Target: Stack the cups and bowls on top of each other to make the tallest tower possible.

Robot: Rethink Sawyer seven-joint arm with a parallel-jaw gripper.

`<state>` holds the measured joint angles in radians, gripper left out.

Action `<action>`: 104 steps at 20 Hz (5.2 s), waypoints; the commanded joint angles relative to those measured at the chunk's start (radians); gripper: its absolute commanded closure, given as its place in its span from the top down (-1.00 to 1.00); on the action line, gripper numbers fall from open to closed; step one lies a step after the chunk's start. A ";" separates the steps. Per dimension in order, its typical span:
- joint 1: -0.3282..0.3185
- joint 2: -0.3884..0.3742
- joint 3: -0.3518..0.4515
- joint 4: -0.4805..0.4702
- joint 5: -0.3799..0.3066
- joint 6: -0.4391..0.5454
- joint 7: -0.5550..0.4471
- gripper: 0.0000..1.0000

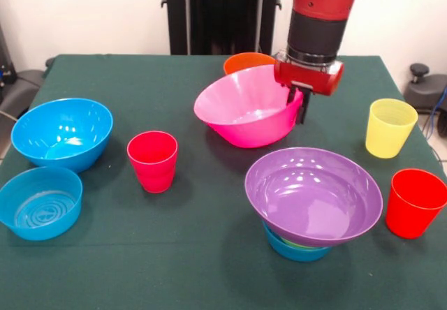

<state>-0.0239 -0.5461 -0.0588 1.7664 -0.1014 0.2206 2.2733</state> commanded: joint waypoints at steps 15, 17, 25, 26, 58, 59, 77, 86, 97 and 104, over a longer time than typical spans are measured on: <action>-0.013 -0.132 0.111 -0.070 0.042 0.272 0.042 -1.00; -0.007 -0.130 0.102 -0.089 0.044 0.286 0.046 -1.00; 0.006 -0.108 0.099 -0.181 0.069 0.341 0.060 -1.00; 0.010 -0.101 0.096 -0.195 0.072 0.344 0.065 -1.00; 0.054 0.068 0.018 -0.642 0.105 0.599 0.109 -1.00; 0.055 0.080 0.012 -0.657 0.105 0.603 0.113 -1.00; 0.126 0.297 -0.126 -1.022 0.134 0.856 0.239 -1.00; 0.180 0.371 -0.192 -1.167 0.205 0.909 0.366 -1.00; 0.181 0.478 -0.269 -1.369 0.255 0.964 0.414 1.00; 0.192 0.441 -0.250 -1.269 0.272 0.905 0.389 1.00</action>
<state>0.1649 -0.1018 -0.3563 0.4567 0.1562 1.0853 2.5239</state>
